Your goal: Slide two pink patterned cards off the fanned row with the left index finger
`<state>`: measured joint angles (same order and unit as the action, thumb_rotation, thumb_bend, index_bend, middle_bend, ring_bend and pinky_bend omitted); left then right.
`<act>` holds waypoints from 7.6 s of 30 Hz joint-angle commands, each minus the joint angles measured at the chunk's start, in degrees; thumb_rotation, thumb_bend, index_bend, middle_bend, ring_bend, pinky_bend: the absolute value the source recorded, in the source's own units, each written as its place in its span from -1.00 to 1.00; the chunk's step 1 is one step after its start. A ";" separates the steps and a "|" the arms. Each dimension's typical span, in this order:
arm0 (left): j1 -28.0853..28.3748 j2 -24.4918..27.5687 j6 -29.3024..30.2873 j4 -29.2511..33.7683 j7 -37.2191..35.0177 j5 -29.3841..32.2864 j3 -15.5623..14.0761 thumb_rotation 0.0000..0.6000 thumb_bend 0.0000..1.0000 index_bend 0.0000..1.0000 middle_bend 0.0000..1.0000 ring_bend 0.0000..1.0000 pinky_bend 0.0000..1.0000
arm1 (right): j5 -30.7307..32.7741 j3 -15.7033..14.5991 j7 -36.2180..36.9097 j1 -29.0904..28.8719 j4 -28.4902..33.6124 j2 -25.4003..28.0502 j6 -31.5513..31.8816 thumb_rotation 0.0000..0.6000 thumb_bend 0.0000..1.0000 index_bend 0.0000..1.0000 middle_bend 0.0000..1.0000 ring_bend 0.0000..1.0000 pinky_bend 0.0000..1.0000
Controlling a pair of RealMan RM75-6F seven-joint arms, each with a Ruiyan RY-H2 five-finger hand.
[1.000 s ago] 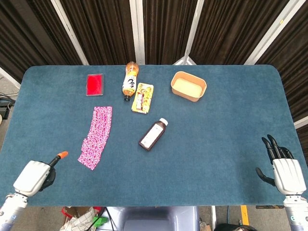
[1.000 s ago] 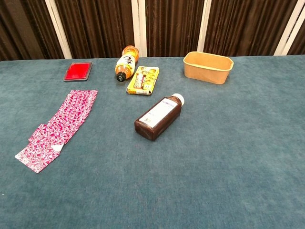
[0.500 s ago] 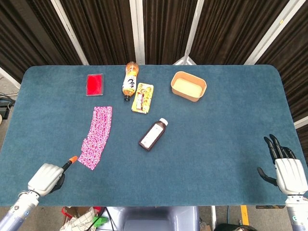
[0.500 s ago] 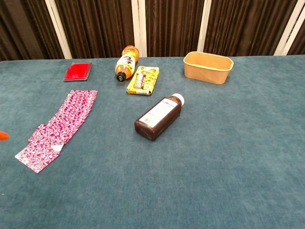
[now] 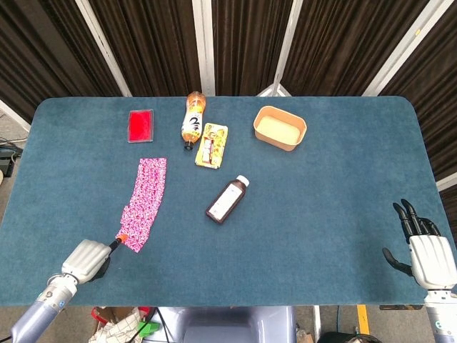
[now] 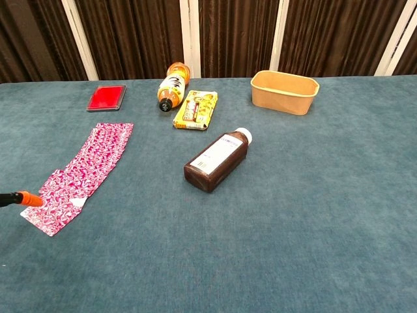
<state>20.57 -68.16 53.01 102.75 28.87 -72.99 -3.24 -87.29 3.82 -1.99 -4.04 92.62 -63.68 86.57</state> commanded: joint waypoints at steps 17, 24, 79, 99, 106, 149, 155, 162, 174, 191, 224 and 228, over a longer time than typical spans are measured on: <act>2.65 -2.59 -0.37 -0.88 2.66 4.69 -1.04 1.00 1.00 -0.80 0.78 0.66 0.53 | 0.38 0.15 0.42 0.06 -0.22 0.17 -0.12 1.00 -0.40 -1.00 -0.90 -0.50 -0.52; 3.16 -2.62 -0.44 -0.60 2.96 5.23 -1.52 1.00 1.00 -0.79 0.78 0.66 0.53 | 0.38 0.19 0.41 0.12 -0.12 0.20 0.01 1.00 -0.40 -1.00 -0.90 -0.50 -0.52; 1.87 -0.70 5.95 2.26 4.70 4.18 -5.32 1.00 1.00 -0.71 0.78 0.67 0.54 | -0.08 0.04 1.66 0.10 0.17 0.40 -0.14 1.00 -0.40 -1.00 -0.90 -0.50 -0.52; 2.50 0.00 5.19 4.83 8.91 8.19 -7.79 1.00 1.00 -0.69 0.78 0.67 0.54 | -0.58 -0.11 2.33 0.14 0.36 0.48 0.07 1.00 -0.40 -1.00 -0.90 -0.50 -0.52; 0.80 1.92 8.64 8.15 13.50 11.01 -9.99 1.00 1.00 -0.68 0.78 0.67 0.54 | -0.51 -0.05 3.22 0.07 0.16 0.63 -0.06 1.00 -0.40 -1.00 -0.90 -0.50 -0.52; 9.76 -4.70 0.03 -2.68 5.03 12.32 0.27 1.00 1.00 -0.74 0.77 0.67 0.55 | 0.28 0.02 3.42 -0.24 -0.14 0.40 -0.97 1.00 -0.40 -1.00 -0.90 -0.50 -0.52; 9.80 -5.33 0.55 -2.24 5.63 11.81 -0.49 1.00 1.00 -0.74 0.77 0.67 0.55 | 0.25 0.06 3.73 -0.13 -0.14 0.51 -0.72 1.00 -0.40 -1.00 -0.90 -0.50 -0.52; 9.62 -5.48 1.56 -1.91 6.26 11.68 -1.04 1.00 1.00 -0.74 0.77 0.67 0.55 | 0.19 0.14 4.05 -0.05 -0.05 0.66 -0.44 1.00 -0.40 -1.00 -0.90 -0.50 -0.52; 10.12 -5.98 1.09 -2.83 9.14 16.83 -2.34 1.00 1.00 -0.75 0.77 0.67 0.55 | 0.03 0.11 4.60 0.09 0.11 0.91 -0.18 1.00 -0.40 -1.00 -0.90 -0.50 -0.52; 8.26 -2.65 3.25 -3.08 8.23 17.45 -5.07 1.00 1.00 -0.74 0.78 0.67 0.55 | -0.28 -0.01 4.68 0.13 0.38 0.93 -0.09 1.00 -0.40 -1.00 -0.90 -0.50 -0.52; 3.66 4.87 9.83 -3.35 -6.86 5.26 -3.71 1.00 -0.17 -0.73 0.56 0.43 0.46 | -0.45 0.01 4.57 0.07 0.63 0.54 -0.03 1.00 -0.40 -1.00 -0.90 -0.50 -0.52; 1.76 8.04 15.38 1.13 -10.18 -1.66 -3.73 1.00 -0.27 -0.73 0.50 0.36 0.43 | -0.29 0.00 4.92 0.05 0.44 0.58 -0.21 1.00 -0.40 -1.00 -0.90 -0.50 -0.52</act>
<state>23.91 -62.64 64.43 100.49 21.68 -70.21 -7.41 -87.60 3.83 2.91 -3.98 93.07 -63.12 86.37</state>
